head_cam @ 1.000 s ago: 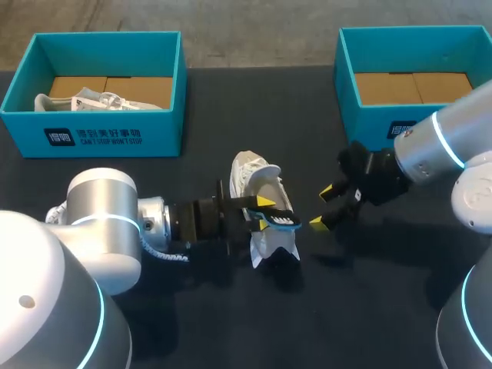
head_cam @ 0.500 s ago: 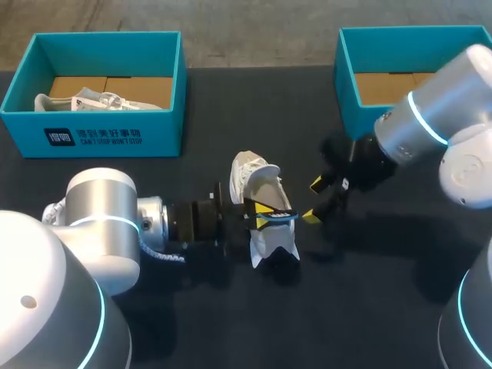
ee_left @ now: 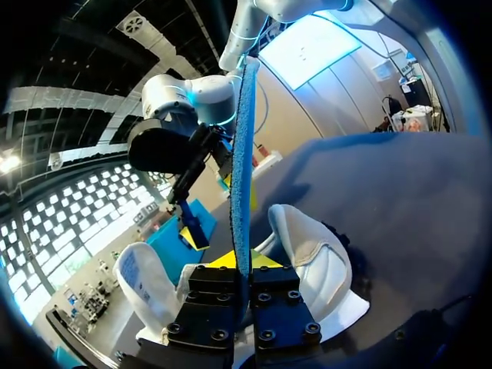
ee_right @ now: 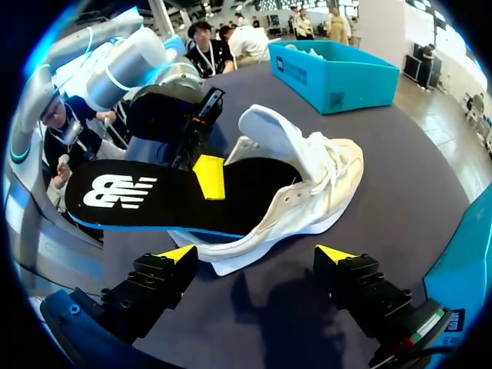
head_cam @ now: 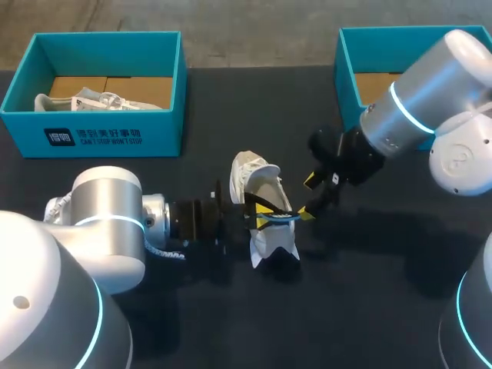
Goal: Take the shoe out of the shoebox, open the shoe tongue, remove and reinsert the insole, then place the shoe into the shoebox
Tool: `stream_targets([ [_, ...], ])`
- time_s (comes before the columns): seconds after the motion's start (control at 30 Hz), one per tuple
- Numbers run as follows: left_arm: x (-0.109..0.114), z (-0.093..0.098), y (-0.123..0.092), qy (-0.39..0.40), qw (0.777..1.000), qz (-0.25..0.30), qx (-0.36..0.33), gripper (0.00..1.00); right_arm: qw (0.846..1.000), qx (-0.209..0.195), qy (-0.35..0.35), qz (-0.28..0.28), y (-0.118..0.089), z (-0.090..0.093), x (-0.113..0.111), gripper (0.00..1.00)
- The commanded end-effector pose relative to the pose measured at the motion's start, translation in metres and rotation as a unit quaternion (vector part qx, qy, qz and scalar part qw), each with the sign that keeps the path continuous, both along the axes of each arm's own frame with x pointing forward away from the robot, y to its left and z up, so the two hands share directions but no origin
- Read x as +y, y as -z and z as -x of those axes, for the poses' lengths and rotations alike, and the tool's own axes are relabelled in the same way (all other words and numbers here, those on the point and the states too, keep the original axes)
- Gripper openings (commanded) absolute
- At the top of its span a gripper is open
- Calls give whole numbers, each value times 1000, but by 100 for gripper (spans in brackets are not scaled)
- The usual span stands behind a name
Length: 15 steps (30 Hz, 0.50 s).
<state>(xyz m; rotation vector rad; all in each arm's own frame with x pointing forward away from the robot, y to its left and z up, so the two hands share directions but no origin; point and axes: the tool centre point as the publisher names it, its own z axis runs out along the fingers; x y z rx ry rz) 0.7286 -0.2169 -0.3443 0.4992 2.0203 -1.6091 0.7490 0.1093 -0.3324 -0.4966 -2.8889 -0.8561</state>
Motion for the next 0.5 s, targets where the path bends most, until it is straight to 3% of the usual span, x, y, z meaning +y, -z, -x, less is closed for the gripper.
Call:
stream_targets([
  [0.03,-3,-2,3,-1,1000,-3,0,11,1000,-1,1,5,-2,2,1,100],
  [0.07,-4,-2,2,-1,1000,-3,0,22,1000,-1,1,6,-2,2,1,100],
  [0.23,-2,0,-5,-4,1000,5,-4,36,1000,-1,0,8,-3,2,0,100],
  [0.5,-5,7,-17,3,1000,17,-10,35,1000,-2,7,9,-2,3,-4,100],
])
